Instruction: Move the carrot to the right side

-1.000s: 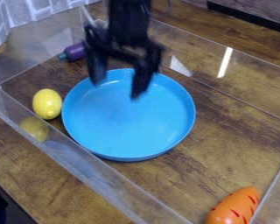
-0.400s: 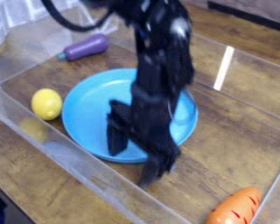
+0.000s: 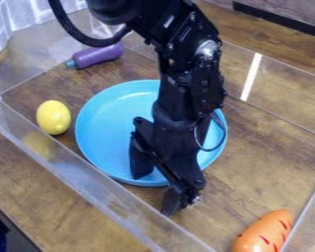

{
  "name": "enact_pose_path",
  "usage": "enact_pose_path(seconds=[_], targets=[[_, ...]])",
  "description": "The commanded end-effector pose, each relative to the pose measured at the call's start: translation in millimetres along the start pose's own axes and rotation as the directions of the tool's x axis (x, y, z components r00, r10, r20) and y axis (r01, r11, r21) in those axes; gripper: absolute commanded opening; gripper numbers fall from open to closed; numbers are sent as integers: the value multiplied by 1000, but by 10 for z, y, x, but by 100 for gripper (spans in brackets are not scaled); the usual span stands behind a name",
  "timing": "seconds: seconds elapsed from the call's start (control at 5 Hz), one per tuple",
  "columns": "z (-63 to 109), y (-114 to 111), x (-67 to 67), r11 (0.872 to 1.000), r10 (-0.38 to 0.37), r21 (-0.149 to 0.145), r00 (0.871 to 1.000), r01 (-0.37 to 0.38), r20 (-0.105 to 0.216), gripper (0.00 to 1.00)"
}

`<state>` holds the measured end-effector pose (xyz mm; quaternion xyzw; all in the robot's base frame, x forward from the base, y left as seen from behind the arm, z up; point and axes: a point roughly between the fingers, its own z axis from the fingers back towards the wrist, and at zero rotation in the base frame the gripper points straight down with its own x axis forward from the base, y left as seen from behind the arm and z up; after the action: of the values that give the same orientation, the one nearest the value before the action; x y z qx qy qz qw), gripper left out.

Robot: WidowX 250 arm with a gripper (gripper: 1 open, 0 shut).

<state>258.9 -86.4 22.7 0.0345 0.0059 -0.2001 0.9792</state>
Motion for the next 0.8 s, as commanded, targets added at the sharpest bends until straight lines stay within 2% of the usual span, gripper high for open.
enact_pose_path(seconds=[0.0,0.2,0.4,0.6], targets=[[106,-23,76,1000,2,7,999,-3,39,100],[122,-72,120,1000,6,11,999,-6,43,100],[63,10,62,1000,-10,13,999,9,44,0],[36,53,-9,999,-37,18,998,37,48,0]])
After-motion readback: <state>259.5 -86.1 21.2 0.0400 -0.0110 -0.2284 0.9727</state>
